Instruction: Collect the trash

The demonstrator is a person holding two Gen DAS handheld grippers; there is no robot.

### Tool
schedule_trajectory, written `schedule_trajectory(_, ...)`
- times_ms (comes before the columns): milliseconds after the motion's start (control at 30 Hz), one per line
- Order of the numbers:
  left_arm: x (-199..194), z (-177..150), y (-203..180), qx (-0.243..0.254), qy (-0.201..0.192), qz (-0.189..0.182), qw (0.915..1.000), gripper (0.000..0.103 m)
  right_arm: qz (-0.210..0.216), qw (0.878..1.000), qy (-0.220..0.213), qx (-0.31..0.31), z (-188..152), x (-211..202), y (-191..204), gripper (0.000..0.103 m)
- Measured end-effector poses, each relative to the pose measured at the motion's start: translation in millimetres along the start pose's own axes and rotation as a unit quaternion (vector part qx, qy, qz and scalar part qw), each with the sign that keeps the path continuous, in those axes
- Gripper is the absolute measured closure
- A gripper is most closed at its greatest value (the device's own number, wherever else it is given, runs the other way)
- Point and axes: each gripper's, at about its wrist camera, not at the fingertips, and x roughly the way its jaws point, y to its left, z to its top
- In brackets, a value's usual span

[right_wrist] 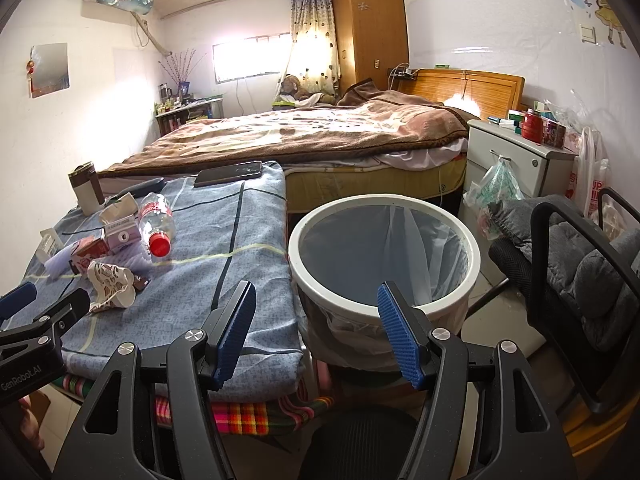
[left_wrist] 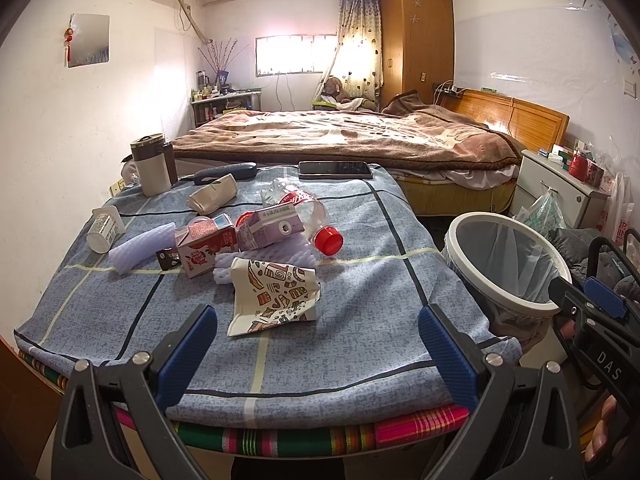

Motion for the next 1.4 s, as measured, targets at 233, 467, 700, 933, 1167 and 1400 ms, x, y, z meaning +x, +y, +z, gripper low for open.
schedule_trajectory(233, 0.1, 0.1, 3.1, 0.0, 0.0, 0.001, 1.0, 0.001, 0.0, 1.0, 0.0, 0.0, 0.0, -0.1, -0.4, 0.038)
schedule_trajectory(467, 0.6, 0.0, 0.7, 0.001, 0.001, 0.0, 1.0, 0.001, 0.0, 1.0, 0.0, -0.001, -0.1, -0.1, -0.5, 0.038)
schedule_trajectory(700, -0.4, -0.3, 0.4, 0.0, 0.0, 0.0, 1.0, 0.001, 0.0, 1.0, 0.0, 0.0, 0.0, -0.3, -0.6, 0.038)
schedule_trajectory(933, -0.8, -0.1, 0.9, 0.0, 0.0, 0.0, 1.0, 0.001, 0.0, 1.0, 0.0, 0.0, 0.3, -1.0, -1.4, 0.038)
schedule_trajectory(1167, -0.8, -0.3, 1.8, 0.0, 0.001, 0.001, 1.0, 0.001, -0.001, 1.0, 0.0, 0.0, 0.9, -2.3, -3.0, 0.038)
schedule_trajectory(1400, -1.7, -1.5, 16.5, 0.003, 0.002, 0.009, 1.0, 0.001, 0.005, 1.0, 0.004, -0.002, 1.5, -2.2, -3.4, 0.038)
